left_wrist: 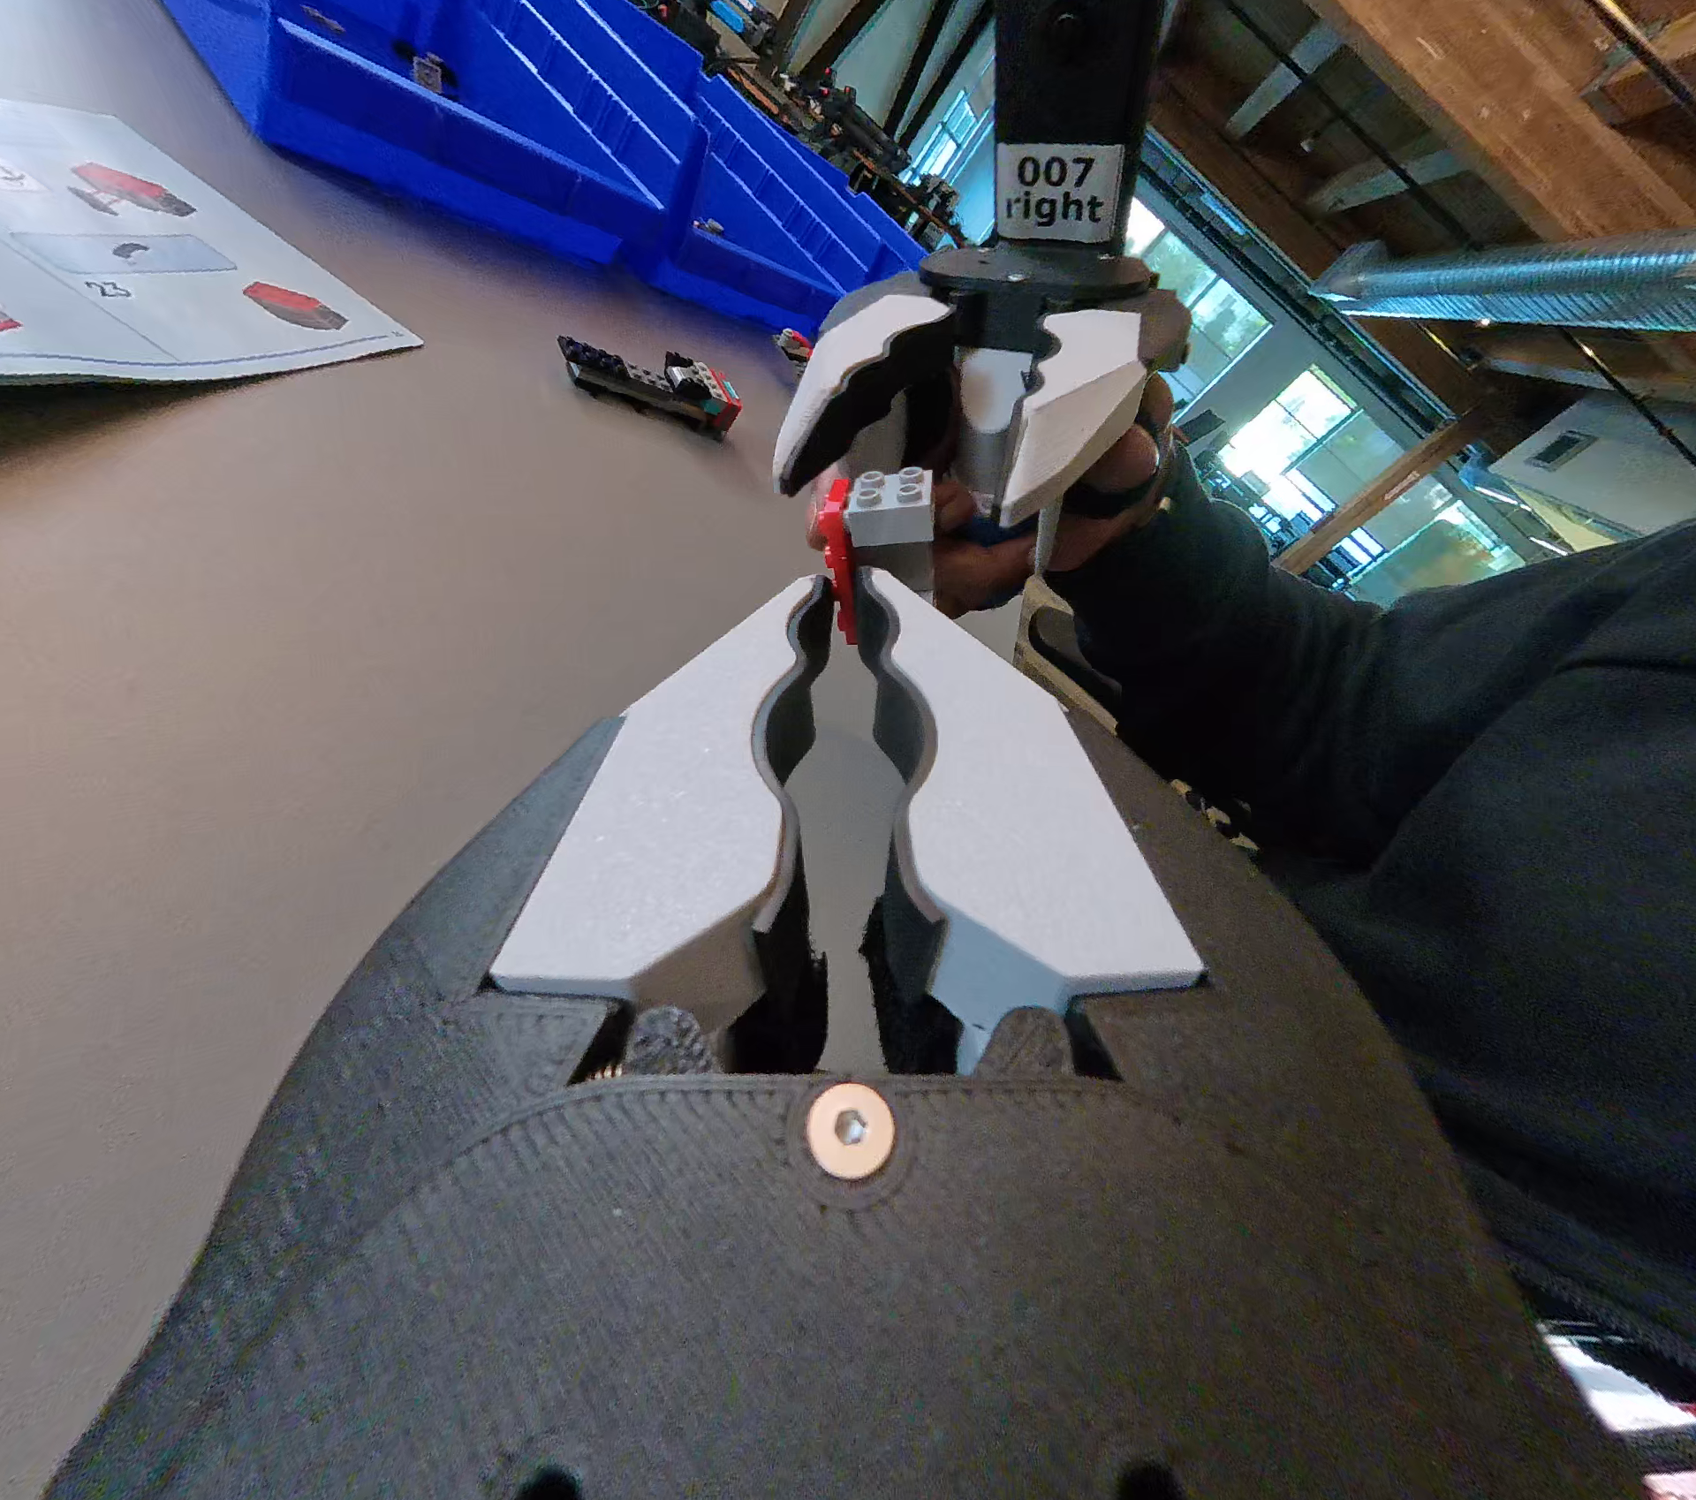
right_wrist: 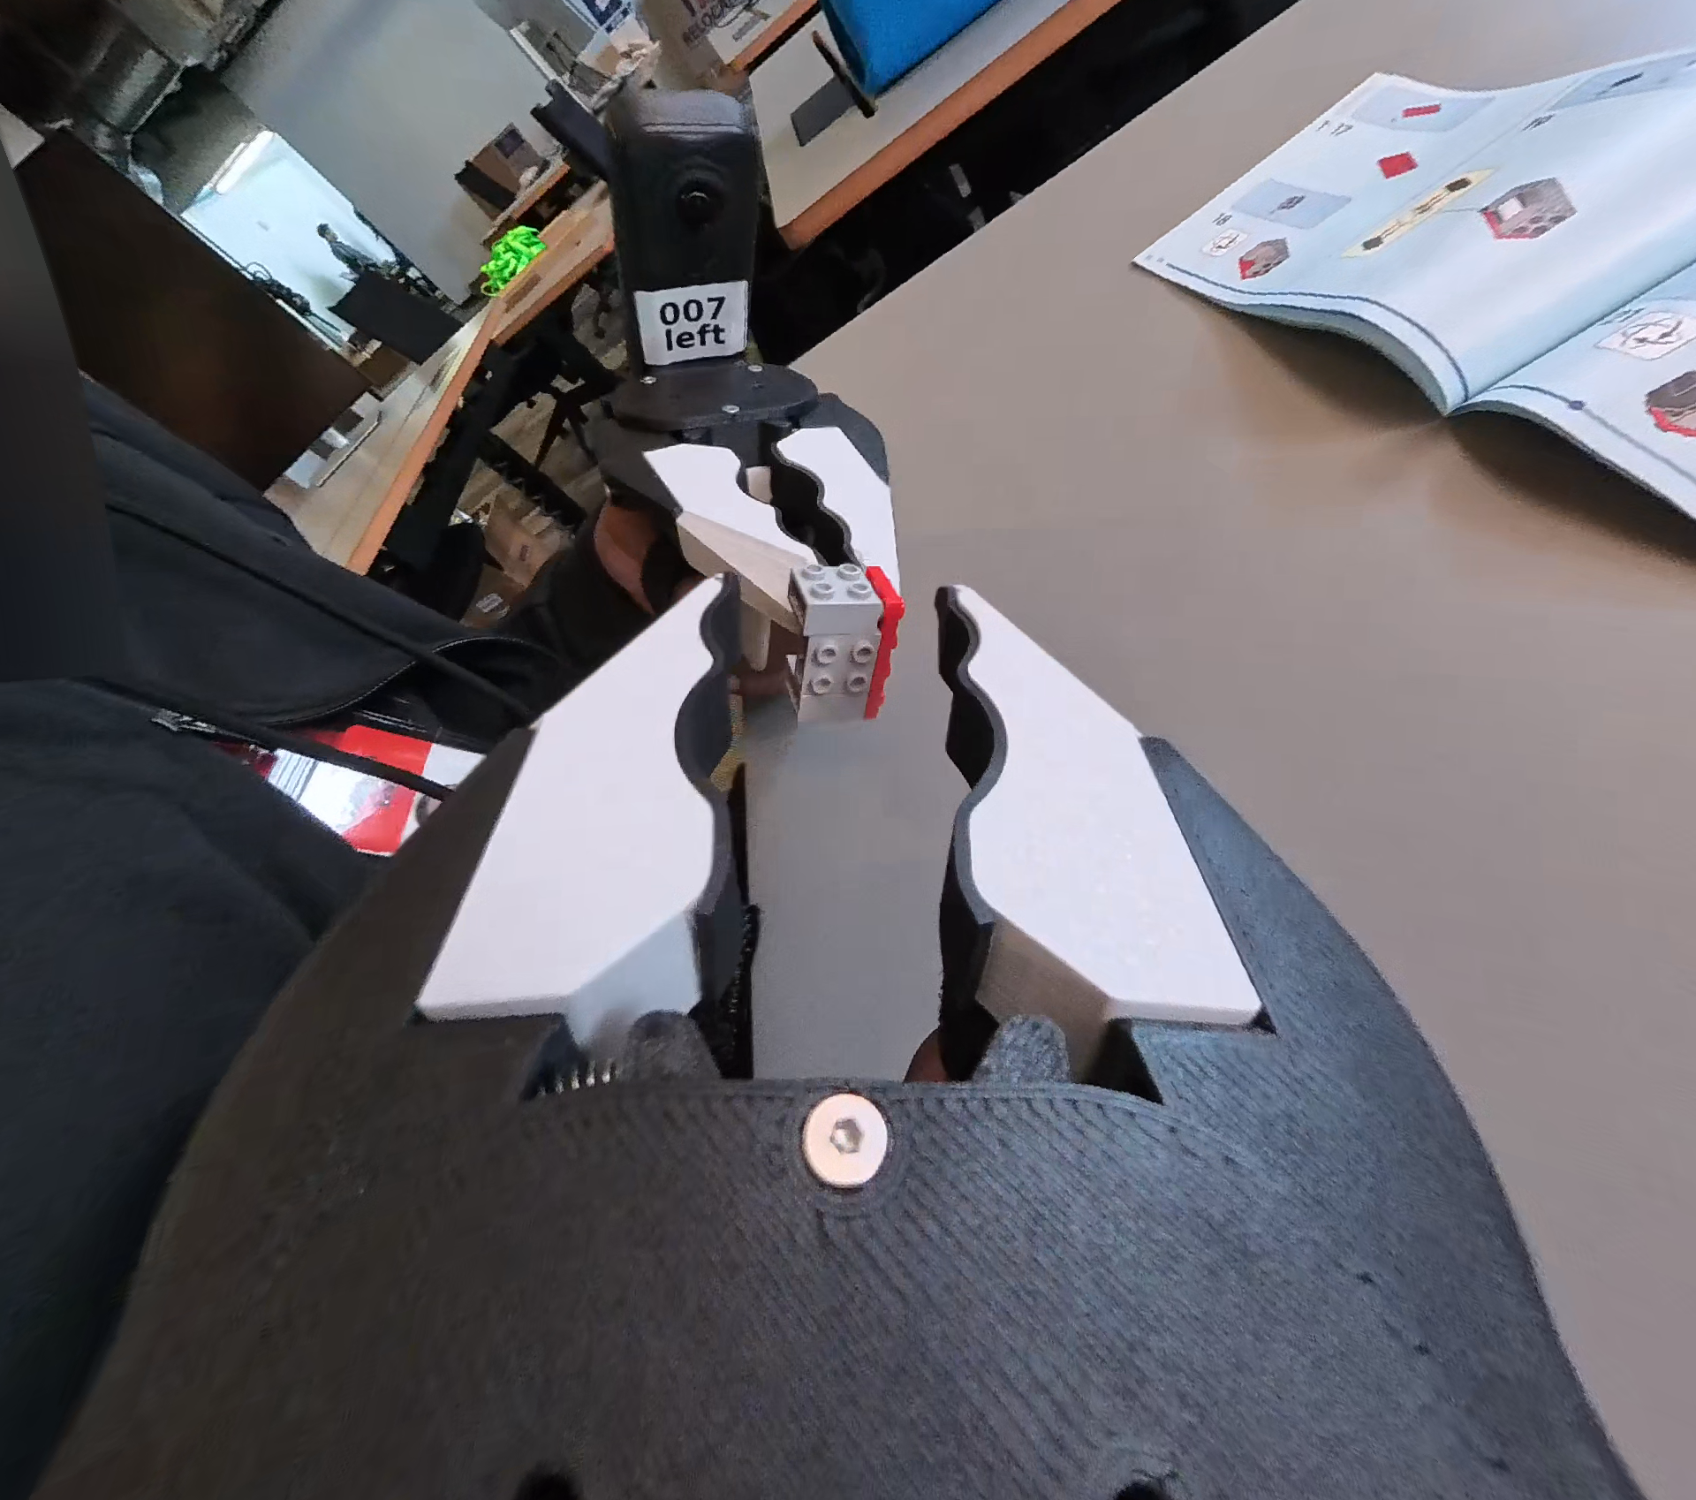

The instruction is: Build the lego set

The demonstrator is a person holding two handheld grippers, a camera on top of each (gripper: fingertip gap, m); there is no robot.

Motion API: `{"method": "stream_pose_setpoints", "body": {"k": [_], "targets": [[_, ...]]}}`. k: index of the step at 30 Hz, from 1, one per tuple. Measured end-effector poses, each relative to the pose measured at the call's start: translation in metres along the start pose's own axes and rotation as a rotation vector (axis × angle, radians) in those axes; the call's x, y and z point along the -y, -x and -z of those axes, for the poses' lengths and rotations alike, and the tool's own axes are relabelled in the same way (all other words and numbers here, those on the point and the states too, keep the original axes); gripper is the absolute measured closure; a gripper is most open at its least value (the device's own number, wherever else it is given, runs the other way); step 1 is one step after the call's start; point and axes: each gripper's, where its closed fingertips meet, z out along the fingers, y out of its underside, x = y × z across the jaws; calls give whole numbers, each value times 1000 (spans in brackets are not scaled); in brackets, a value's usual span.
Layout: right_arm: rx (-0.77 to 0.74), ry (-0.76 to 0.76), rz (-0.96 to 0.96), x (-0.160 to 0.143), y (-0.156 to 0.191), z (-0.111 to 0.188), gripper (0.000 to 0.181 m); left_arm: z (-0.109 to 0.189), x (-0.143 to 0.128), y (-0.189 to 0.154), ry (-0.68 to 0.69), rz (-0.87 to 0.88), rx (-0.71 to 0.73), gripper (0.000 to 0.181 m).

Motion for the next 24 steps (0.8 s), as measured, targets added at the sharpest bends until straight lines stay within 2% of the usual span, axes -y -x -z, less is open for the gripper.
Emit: {"method": "stream_pose_setpoints", "body": {"k": [9, 24], "targets": [[52, 2, 0, 1, 12, -2, 145, 1, 0, -9, 5, -57, -31, 176], [47, 5, 23, 0, 14, -1, 158, 0, 0, -16, 4, -84, -59, 176]]}}
